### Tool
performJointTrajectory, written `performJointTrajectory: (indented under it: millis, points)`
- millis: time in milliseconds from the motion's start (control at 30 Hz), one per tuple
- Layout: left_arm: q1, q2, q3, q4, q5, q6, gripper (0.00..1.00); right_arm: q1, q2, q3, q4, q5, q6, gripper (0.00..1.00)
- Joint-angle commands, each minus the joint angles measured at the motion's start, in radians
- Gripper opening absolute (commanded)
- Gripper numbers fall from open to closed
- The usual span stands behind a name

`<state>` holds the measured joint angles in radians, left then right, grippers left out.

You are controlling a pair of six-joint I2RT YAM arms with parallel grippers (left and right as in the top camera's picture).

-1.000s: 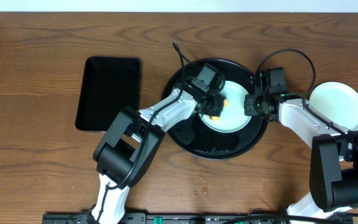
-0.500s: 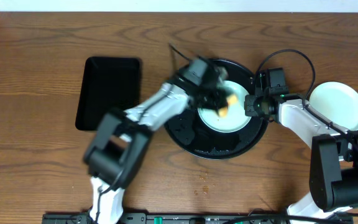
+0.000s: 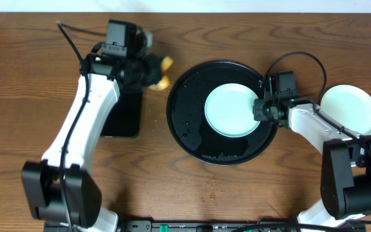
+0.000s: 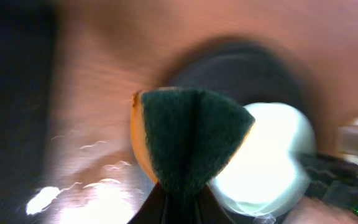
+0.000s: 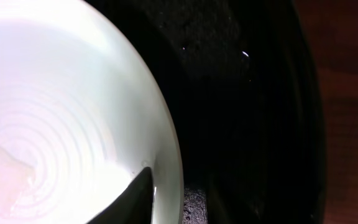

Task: Clean dirty plates on tray and stack at the side
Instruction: 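Return the sponge to the rectangular black tray with the left gripper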

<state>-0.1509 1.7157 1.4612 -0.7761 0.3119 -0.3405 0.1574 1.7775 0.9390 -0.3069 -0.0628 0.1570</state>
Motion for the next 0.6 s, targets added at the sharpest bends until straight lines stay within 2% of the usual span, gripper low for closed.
performJointTrajectory:
  millis: [0, 100, 267, 333, 367, 400, 500, 567]
  points:
    - [0.046, 0.035, -0.061, -0.026, -0.279, 0.053, 0.08, 0.01, 0.009, -0.016, 0.01, 0.002, 0.002, 0.21]
    - [0.078, 0.074, -0.112, 0.001, -0.349, 0.052, 0.08, 0.01, 0.009, -0.016, 0.013, 0.002, 0.002, 0.2]
    - [0.123, 0.163, -0.136, 0.044, -0.358, 0.052, 0.08, 0.01, 0.009, -0.016, 0.012, 0.002, 0.002, 0.22]
    - [0.138, 0.196, -0.136, 0.062, -0.358, 0.052, 0.17, 0.01, 0.009, -0.016, 0.013, 0.002, 0.002, 0.18]
    - [0.147, 0.212, -0.136, 0.069, -0.358, 0.052, 0.24, 0.01, 0.009, -0.016, 0.016, 0.002, 0.002, 0.04]
    - [0.154, 0.223, -0.136, 0.074, -0.358, 0.051, 0.28, 0.01, 0.009, -0.016, 0.02, 0.002, 0.002, 0.01]
    - [0.168, 0.235, -0.136, 0.076, -0.357, 0.051, 0.36, 0.01, -0.002, -0.008, 0.035, 0.002, -0.033, 0.01]
    - [0.17, 0.235, -0.136, 0.076, -0.357, 0.051, 0.47, 0.01, -0.024, 0.007, 0.033, 0.002, -0.049, 0.01]
